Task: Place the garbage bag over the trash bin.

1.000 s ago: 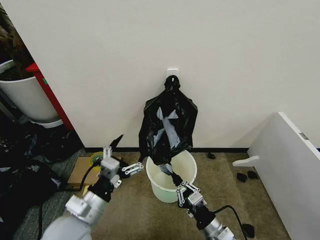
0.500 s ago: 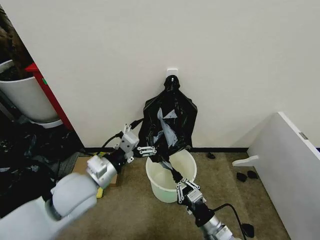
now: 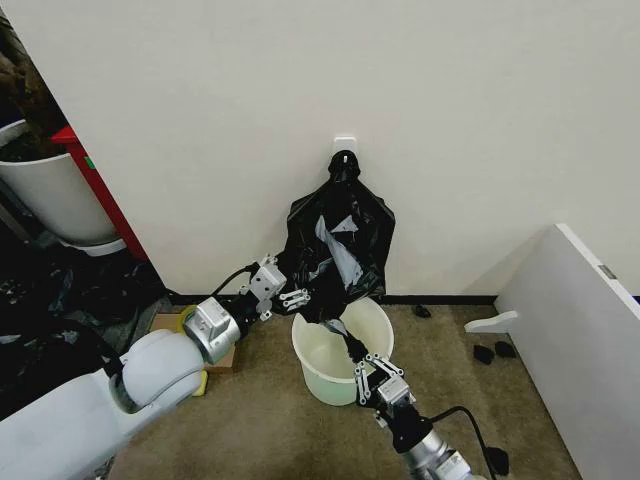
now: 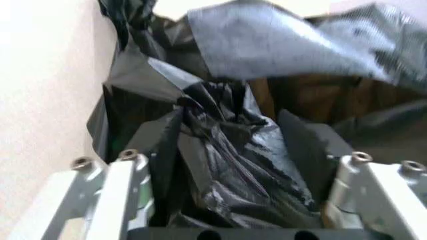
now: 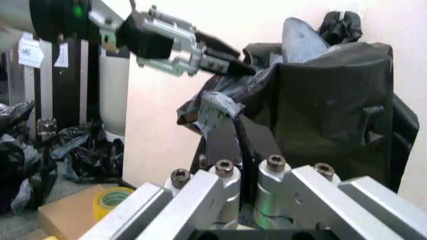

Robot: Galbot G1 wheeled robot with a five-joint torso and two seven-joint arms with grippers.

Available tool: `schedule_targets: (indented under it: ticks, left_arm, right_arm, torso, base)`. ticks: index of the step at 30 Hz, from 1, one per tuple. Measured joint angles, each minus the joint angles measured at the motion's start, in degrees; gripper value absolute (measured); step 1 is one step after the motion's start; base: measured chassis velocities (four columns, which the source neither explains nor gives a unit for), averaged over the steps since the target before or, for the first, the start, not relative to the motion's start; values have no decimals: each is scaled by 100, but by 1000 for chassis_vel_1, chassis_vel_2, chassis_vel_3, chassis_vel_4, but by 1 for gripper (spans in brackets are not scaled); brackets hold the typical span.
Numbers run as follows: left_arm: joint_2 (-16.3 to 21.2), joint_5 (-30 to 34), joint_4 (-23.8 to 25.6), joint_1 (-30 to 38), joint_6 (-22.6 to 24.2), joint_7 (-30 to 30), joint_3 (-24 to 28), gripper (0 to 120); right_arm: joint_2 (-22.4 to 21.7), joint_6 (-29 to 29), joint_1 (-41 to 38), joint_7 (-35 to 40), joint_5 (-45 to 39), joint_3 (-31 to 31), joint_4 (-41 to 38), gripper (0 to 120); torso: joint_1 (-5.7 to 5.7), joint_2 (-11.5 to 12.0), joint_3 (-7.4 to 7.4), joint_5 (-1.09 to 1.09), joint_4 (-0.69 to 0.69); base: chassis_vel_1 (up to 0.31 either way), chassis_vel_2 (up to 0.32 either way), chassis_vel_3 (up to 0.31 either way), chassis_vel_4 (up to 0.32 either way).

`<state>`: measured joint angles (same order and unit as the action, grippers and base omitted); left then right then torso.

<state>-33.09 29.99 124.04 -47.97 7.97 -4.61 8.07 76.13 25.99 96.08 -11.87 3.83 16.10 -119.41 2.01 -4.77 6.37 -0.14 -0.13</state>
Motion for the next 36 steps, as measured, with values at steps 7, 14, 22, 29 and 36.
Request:
schedule_targets:
  ticks: [7,14,22,29,36]
  left_arm:
    - [-112,112,-158,-3,272,-171,33,27]
    - [-372,423,-275,13,412,-490,-58,3]
    - [-736,625,-298,-495,-59,-607,-569,0]
    - [-1013,638,-266,-837,-410,-677,-796,0]
    - [-1175,592,-199,-1019,-530,-738,-844,0]
  right_arm:
    - [4,-58,18,-3,-78,-8,-94,0]
    - [-4,-95,27,-2,-137,-9,-132,0]
    - [-48,-254,109,78,-298,-12,-231,0]
    - [-169,-889,398,369,-1403,-162,-786,18]
    - [-419,-1359,567,918,-1559,-61,-1422,43]
  torso:
    - [0,0,0,-1,0]
    - [0,0,0,0,0]
    - [-1,-1,0,-1,0]
    - [-1,-1,-1,0,0]
    - [-1,-1,0,-1,0]
  base:
    - [0,0,0,0]
    - [0,0,0,0]
    - [0,0,0,0]
    - [0,0,0,0]
    - [0,0,0,0]
